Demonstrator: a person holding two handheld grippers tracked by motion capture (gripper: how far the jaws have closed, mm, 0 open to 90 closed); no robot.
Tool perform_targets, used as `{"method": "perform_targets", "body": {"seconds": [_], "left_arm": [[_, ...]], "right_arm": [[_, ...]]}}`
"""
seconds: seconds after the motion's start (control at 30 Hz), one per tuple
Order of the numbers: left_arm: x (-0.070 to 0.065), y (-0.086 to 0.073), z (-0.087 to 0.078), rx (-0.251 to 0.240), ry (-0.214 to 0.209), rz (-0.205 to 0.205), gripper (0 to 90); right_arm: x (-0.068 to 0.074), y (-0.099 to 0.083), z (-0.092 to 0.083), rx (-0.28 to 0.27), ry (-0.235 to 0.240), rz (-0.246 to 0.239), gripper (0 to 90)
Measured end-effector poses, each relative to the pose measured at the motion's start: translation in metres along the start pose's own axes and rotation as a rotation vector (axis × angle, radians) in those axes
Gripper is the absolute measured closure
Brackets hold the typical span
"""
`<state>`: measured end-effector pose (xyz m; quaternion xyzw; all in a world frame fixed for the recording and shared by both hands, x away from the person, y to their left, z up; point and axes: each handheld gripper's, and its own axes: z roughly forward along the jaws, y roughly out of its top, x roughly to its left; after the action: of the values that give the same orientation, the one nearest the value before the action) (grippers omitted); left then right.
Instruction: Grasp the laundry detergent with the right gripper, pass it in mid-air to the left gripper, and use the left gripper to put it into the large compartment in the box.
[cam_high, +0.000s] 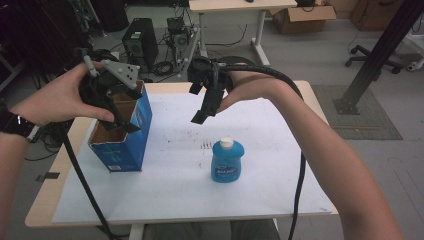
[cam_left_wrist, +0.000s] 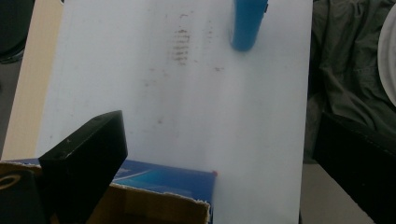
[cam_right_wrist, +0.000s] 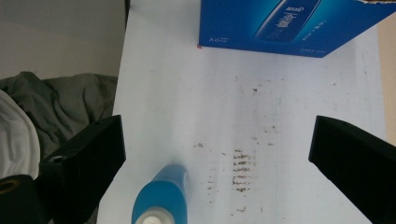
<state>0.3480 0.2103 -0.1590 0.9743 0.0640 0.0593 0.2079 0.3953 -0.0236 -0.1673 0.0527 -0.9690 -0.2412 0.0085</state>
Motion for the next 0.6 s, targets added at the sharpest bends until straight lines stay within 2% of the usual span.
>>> {"method": "perform_targets", "body": {"seconds": [0.3, 0.5, 0.6], "left_arm": [[0.001, -0.001, 0.000, -0.002, 0.001, -0.010, 4.2], [-0.002, 0.000, 0.000, -0.011, -0.001, -0.006, 4.2], [-0.003, 0.001, 0.002, -0.016, -0.002, -0.008, 4.2]], "right_arm": [[0.003, -0.016, -0.011, -0.050, -0.011, 0.012, 2.6], [0.009, -0.040, -0.022, -0.123, -0.039, 0.004, 1.7], [0.013, -0.055, -0.026, -0.167, -0.047, 0.014, 1.3]]}}
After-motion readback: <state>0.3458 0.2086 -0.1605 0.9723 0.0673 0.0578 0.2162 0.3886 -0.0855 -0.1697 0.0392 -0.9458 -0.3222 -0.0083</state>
